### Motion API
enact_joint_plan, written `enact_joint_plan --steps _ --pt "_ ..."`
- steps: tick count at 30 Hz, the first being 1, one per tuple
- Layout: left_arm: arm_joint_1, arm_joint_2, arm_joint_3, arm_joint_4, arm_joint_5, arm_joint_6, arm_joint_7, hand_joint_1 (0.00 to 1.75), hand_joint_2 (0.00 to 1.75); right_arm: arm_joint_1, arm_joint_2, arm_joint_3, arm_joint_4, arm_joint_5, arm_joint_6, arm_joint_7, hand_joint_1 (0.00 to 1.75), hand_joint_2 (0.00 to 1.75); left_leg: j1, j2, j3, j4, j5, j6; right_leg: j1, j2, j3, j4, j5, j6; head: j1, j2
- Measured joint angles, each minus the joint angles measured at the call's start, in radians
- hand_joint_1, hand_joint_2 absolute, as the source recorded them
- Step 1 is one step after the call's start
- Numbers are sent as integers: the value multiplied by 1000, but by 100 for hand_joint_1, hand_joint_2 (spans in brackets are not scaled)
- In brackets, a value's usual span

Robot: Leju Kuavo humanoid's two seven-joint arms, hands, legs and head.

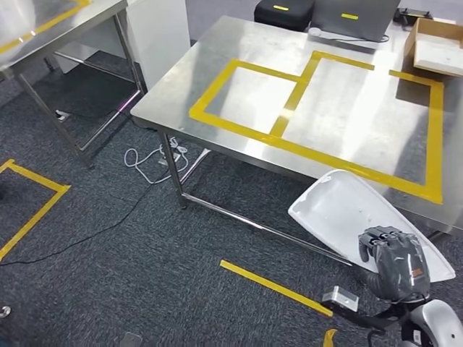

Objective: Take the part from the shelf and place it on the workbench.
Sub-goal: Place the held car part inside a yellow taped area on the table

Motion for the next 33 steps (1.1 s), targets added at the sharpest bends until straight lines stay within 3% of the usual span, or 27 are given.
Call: enact_joint_plan --steps 2,4,7,8,9,10,12,13,18,19,20,22,23,24,25,27,28,30,33 --pt "-1 0 -1 0 -3 0 0 0 175 -1 0 3 1 1 0 0 175 175 1 2 6 1 -7 -11 -2 1 9 -10 -5 -9 -2 0" --pt "-4 0 -3 0 -4 -1 0 0 175 -4 0 5 2 2 0 0 175 175 2 4 -14 56 -34 -22 -7 -1 24 -19 -10 -20 -5 0" --pt "-2 0 -7 0 -4 -1 0 0 175 -8 0 10 4 4 1 0 175 175 7 4 -121 241 -95 -31 -8 -3 43 -22 -25 -30 -6 0" --pt "0 0 -8 0 -5 -1 0 0 175 -8 0 11 5 4 1 0 175 175 7 4 -149 276 -92 -32 -8 -3 50 -22 -31 -30 -7 0" --pt "2 0 -9 0 -6 -1 0 0 175 -8 0 13 6 4 2 0 175 175 8 4 -160 274 -68 -32 -9 -2 59 -22 -38 -29 -7 0" --pt "3 0 -10 0 -6 -1 1 0 175 -9 0 14 7 5 3 0 175 175 9 4 -154 235 -27 -31 -9 -1 70 -22 -45 -27 -7 0" --pt "3 1 -12 0 -8 -1 1 0 175 -12 0 17 9 6 6 0 175 175 7 5 -117 114 54 -26 -8 -1 86 -22 -61 -18 -7 0" --pt "2 1 -12 0 -8 -1 1 0 175 -14 0 19 9 7 7 0 175 175 6 6 -98 66 70 -22 -7 0 89 -22 -68 -12 -7 0" --pt "3 1 -16 0 -9 -1 2 0 175 -23 0 25 11 10 11 0 175 175 4 5 -65 9 62 3 -7 -2 99 -28 -82 16 -1 0" --pt "3 1 -17 0 -8 -1 2 0 175 -26 0 26 12 11 11 1 175 175 6 5 -58 2 62 8 -7 -2 86 0 -95 19 1 0" --pt "1 1 -17 0 -9 -2 2 0 175 -28 0 27 12 12 11 2 175 175 7 6 -52 -2 61 13 -8 -1 54 54 -116 22 3 0" --pt "0 0 -18 0 -11 -2 2 0 175 -30 0 30 16 14 12 3 175 175 5 5 -46 -4 54 19 -7 -1 -38 190 -155 24 6 0" --pt "1 0 -18 0 -12 -3 2 0 175 -30 0 33 19 16 13 3 175 175 4 5 -42 -4 49 21 -7 -1 -78 238 -157 25 6 0" --pt "2 0 -18 0 -13 -4 3 0 175 -30 0 35 21 17 14 4 175 175 3 4 -36 -3 43 22 -7 -1 -99 248 -138 24 6 0" --pt "3 0 -18 0 -13 -4 3 0 175 -31 0 38 23 19 14 4 175 175 1 4 -28 -3 37 22 -7 -1 -102 222 -101 22 6 0" --pt "4 0 -18 0 -14 -5 4 0 175 -38 0 43 27 21 16 5 175 175 -1 2 -9 -4 22 19 -5 -1 -63 99 -12 12 5 0" --pt "4 -1 -18 0 -14 -5 4 0 175 -43 0 46 29 22 16 5 175 175 -2 1 -4 -3 14 15 -2 -1 -37 42 11 6 6 0" --pt "2 -1 -19 0 -15 -6 4 0 175 -50 0 51 32 24 18 6 175 175 -3 1 0 -5 5 5 4 0 -9 -6 12 -4 3 0" --pt "0 -1 -19 0 -15 -8 5 0 175 -56 0 54 33 25 18 8 175 175 -1 3 8 -3 -8 -11 2 1 7 -21 4 -19 1 0"
